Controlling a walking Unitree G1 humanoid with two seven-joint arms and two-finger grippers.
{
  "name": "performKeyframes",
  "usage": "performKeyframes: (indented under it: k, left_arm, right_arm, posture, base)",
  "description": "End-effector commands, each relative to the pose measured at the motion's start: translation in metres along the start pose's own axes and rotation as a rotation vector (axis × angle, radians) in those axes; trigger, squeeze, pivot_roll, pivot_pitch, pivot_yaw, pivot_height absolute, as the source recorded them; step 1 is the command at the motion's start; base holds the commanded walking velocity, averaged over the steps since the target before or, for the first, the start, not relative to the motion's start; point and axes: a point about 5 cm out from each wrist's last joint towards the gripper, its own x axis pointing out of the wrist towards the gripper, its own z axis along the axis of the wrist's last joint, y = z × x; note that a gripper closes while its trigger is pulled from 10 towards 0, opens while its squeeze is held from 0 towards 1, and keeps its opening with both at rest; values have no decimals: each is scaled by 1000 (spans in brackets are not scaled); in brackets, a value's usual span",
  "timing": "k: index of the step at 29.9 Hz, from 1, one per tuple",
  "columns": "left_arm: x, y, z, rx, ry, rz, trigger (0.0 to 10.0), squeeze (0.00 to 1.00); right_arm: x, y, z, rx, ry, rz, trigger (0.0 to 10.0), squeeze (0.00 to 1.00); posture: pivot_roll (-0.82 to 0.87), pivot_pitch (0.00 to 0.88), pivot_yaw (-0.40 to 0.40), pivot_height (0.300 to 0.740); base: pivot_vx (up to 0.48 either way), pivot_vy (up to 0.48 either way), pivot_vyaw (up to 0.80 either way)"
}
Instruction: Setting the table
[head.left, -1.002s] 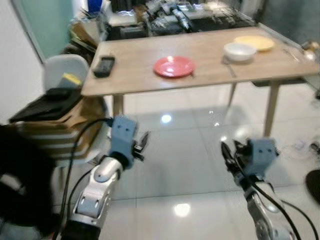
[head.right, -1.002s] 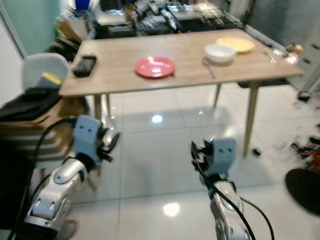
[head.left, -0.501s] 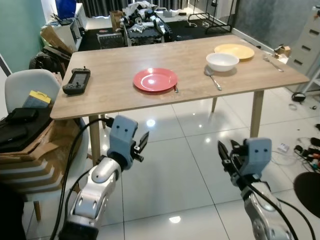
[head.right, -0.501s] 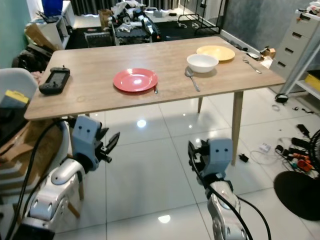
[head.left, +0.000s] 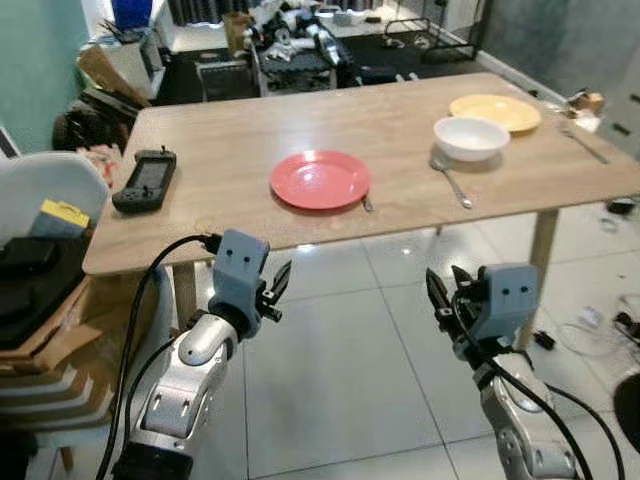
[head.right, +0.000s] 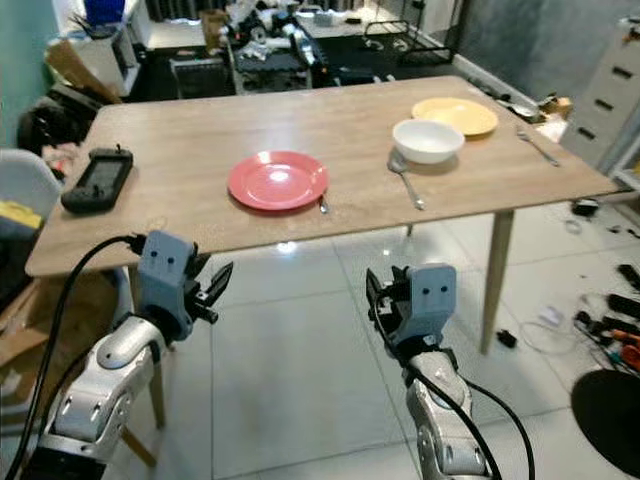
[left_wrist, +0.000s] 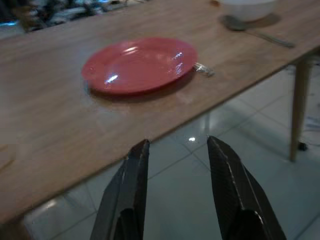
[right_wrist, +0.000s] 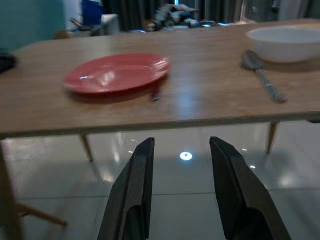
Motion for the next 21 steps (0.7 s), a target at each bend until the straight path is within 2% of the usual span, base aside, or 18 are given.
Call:
performKeyframes:
  k: [1,11,21]
  left_arm:
    - [-4,5,-6,12,26,18,10000,0]
    - [-6,12,-8,47,31,21,10000,0]
    - [-7,13,-10,84,40,-5,10000,0]
  right_arm:
    - [0,4,2,13,-5,8,10000,0]
    - [1,6,2,18,-8,15,10000,0]
    - [0,2,2,11,-4,-14,10000,0]
  posture:
    - [113,111,119,740]
    - [95,101,116,740]
    - [96,99,118,740]
  base:
    - [480,0,0]
    - [480,0,0]
    - [449,0,0]
